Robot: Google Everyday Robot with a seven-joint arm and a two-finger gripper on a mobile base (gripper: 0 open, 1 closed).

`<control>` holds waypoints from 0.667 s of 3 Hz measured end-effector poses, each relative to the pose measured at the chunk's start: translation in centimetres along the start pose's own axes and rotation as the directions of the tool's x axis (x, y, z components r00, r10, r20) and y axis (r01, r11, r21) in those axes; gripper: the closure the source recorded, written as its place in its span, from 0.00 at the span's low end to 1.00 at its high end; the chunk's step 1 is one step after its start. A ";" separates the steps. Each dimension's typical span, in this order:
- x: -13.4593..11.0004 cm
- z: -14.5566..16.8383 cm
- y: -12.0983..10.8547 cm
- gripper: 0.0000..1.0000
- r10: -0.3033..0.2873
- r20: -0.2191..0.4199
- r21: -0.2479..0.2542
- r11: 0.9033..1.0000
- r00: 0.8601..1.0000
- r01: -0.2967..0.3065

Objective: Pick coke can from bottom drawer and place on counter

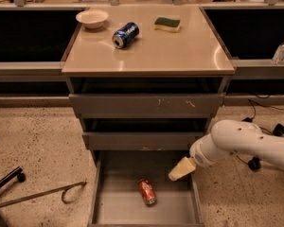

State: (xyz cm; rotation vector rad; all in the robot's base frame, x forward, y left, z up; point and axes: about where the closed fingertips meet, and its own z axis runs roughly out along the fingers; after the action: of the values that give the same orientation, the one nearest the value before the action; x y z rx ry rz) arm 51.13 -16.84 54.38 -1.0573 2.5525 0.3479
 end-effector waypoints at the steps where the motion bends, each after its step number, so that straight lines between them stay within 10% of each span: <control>1: 0.9 6.5 -2.5 0.00 0.102 0.053 -0.023 0.995 0.993 -0.101; 2: 1.5 12.0 -4.1 0.00 0.199 0.116 -0.097 0.977 0.973 -0.188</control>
Offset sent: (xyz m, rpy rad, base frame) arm 0.0713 0.0051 -0.1928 0.3478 0.0776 -0.2377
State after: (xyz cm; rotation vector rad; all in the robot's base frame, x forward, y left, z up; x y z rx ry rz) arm 55.81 -16.42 42.53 -0.7883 2.5521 0.5611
